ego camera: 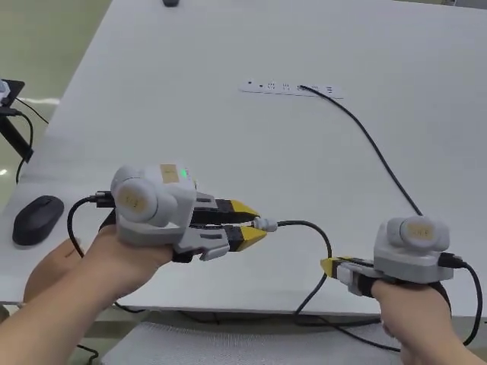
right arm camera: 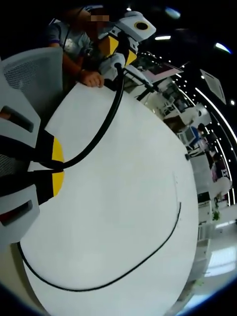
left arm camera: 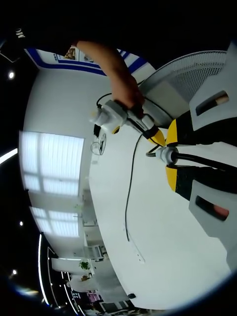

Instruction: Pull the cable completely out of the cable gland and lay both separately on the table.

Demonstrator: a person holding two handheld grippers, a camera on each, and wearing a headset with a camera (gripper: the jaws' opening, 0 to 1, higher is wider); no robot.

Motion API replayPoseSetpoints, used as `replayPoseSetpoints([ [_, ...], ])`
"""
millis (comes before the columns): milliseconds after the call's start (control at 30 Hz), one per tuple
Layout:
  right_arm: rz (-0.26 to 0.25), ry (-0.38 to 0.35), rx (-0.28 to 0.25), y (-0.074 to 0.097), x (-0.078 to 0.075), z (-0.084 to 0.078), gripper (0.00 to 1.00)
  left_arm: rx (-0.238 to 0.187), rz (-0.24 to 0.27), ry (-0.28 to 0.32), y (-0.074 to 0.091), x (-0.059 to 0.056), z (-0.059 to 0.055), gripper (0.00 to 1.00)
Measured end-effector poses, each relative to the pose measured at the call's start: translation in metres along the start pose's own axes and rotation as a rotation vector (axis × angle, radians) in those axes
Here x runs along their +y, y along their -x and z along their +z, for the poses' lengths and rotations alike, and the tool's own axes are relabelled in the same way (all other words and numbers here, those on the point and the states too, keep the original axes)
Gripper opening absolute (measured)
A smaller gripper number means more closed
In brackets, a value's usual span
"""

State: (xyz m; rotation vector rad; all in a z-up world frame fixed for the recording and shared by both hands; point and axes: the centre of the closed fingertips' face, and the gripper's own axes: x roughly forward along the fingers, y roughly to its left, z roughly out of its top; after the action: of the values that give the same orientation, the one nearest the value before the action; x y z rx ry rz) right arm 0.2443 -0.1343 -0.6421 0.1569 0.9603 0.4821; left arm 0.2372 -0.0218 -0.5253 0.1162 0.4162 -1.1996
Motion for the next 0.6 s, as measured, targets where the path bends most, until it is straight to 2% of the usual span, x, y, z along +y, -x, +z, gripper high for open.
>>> replayPoseSetpoints([
  [33,0.003,0.016,-0.019,0.001,0.000,0.003,0.00,0.002,0.002,-0.003,0.000,0.000,0.000,0.15],
  [100,-0.004,0.047,-0.007,0.002,-0.001,0.002,0.00,0.001,0.001,0.005,-0.001,0.000,0.000,0.15],
  [133,0.000,0.061,-0.020,0.002,0.000,0.004,0.00,-0.001,0.002,0.005,-0.001,0.000,0.000,0.15],
  [267,-0.029,0.148,-0.080,0.011,0.001,0.023,0.14,-0.001,0.002,0.008,-0.001,0.001,0.001,0.15],
  [300,-0.006,0.195,-0.105,0.014,0.009,0.030,0.17,-0.001,0.003,0.007,-0.001,0.001,0.001,0.15],
  [333,0.025,0.211,-0.139,0.017,0.018,0.038,0.23,-0.001,0.005,0.006,-0.001,0.002,0.001,0.15],
  [367,0.038,0.232,-0.149,0.020,0.024,0.041,0.26,-0.002,0.005,0.007,-0.001,0.002,0.001,0.15],
  [433,0.032,0.370,-0.153,0.029,0.034,0.045,0.27,-0.005,0.008,0.008,-0.002,0.002,0.002,0.15],
  [600,0.059,0.604,-0.177,0.045,0.073,0.057,0.27,0.004,0.009,0.004,-0.004,0.001,0.000,0.15],
])
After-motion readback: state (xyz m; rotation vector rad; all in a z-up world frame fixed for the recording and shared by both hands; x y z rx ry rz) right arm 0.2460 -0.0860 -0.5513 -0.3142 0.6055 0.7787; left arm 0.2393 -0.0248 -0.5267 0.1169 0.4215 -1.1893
